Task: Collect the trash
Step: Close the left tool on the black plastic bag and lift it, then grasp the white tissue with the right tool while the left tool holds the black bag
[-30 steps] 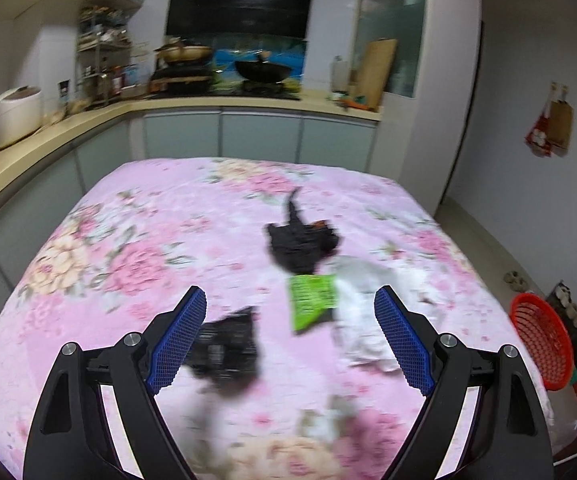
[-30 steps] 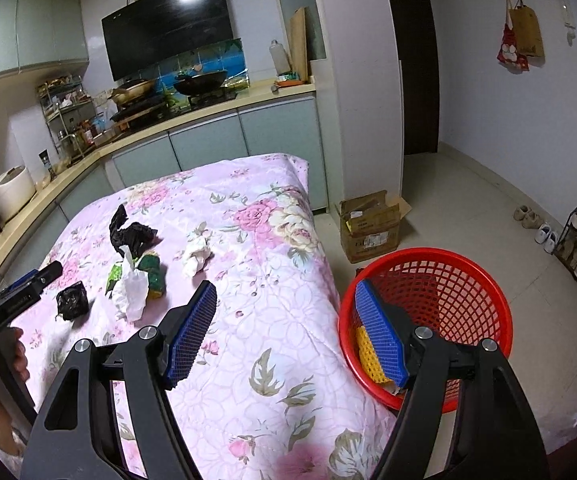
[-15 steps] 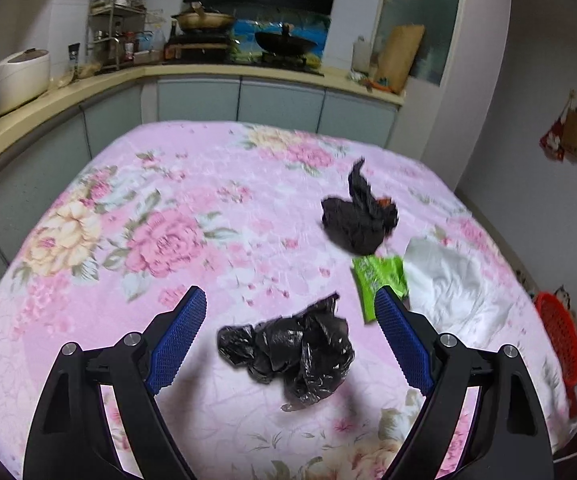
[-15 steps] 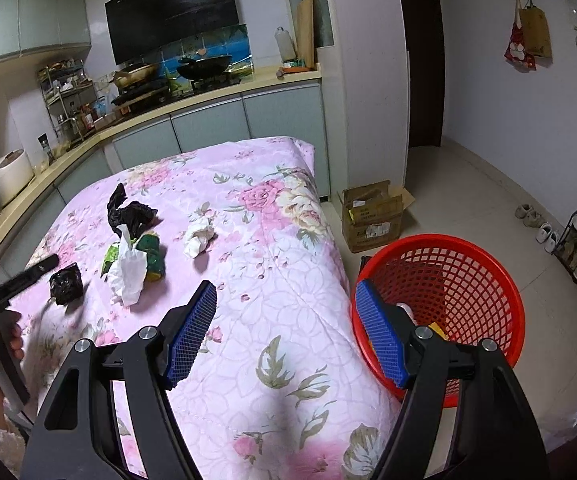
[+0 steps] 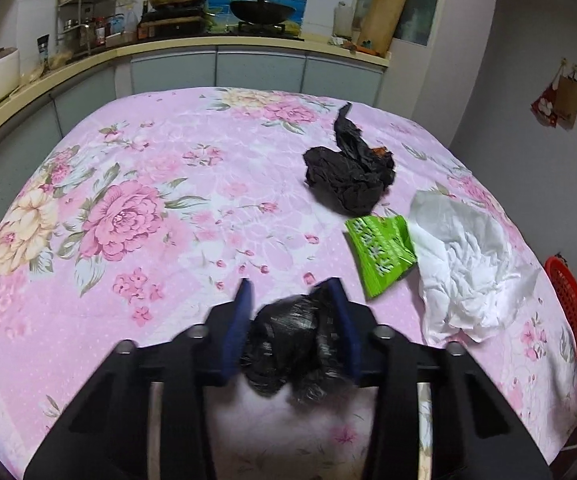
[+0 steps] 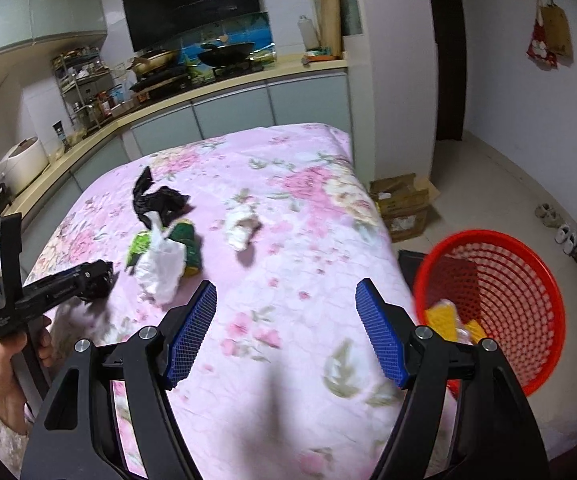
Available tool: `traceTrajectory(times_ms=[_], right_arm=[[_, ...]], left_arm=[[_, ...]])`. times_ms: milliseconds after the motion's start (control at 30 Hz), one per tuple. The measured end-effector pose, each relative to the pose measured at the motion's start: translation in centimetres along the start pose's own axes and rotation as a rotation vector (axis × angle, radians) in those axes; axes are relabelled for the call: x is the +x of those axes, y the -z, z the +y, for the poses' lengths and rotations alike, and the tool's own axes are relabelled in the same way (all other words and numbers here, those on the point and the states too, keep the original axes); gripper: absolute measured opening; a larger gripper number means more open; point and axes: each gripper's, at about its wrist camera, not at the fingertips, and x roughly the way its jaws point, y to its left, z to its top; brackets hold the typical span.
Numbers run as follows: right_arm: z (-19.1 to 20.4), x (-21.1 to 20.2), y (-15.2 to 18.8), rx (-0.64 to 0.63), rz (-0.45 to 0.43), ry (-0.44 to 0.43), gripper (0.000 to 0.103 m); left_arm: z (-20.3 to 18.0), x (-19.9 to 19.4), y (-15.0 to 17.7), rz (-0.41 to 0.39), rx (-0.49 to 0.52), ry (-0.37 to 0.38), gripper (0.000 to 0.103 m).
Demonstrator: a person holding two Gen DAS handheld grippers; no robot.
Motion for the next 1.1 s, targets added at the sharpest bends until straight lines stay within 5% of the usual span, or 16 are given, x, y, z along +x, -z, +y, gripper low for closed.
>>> traceTrajectory(times_ms=[467, 767, 1100], right_arm=[[7.9, 5.9, -1.3, -0.107, 0.04, -0.121, 0.07], [12.1, 9.3, -1.2, -0.224, 0.077, -0.104, 0.069], [10.8, 9.5, -0.3, -0.199, 0.127, -0.106, 0.026]], left_arm=[[0.5, -1.9, -1.0, -0.04, -0.033, -0.025, 0.029], [1.1, -2.4, -1.4, -0.046, -0.058, -0.021, 0.029], [1.2, -2.8, -1.5, -0.055, -0.064, -0.023, 0.029]])
